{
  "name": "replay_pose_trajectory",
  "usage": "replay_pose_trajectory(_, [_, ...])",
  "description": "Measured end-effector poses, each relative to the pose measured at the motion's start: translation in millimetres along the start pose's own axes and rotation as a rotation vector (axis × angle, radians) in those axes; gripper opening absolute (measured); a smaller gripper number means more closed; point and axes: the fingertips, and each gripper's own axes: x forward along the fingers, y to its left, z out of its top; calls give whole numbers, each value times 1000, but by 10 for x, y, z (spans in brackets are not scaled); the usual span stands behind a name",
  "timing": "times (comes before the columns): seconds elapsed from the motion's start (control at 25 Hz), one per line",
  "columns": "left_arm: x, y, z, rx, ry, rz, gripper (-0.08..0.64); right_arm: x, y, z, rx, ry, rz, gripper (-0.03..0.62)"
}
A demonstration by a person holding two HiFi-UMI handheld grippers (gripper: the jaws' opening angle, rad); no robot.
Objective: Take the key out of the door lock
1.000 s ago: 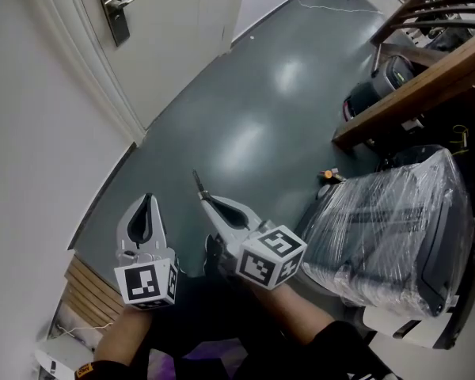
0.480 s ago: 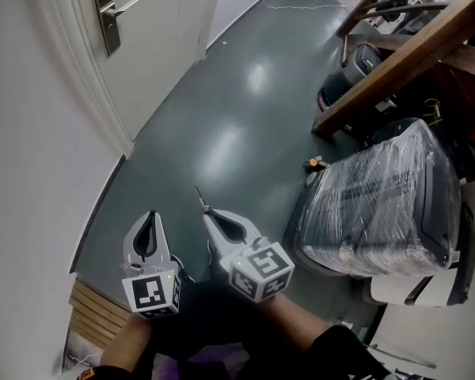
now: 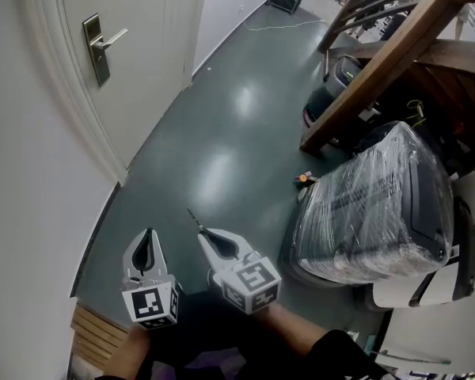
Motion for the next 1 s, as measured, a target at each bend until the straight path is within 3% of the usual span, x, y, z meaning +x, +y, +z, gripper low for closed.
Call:
replay_pose_trajectory(0.4, [82,-264,-9,17,-3,-17,18,-88,-224,48,-12,-50,-39,14])
replay_pose_trajectory(1.0, [202,-182,82,32,-18,-21,18,15,-273,172,-29,-72,-51,14])
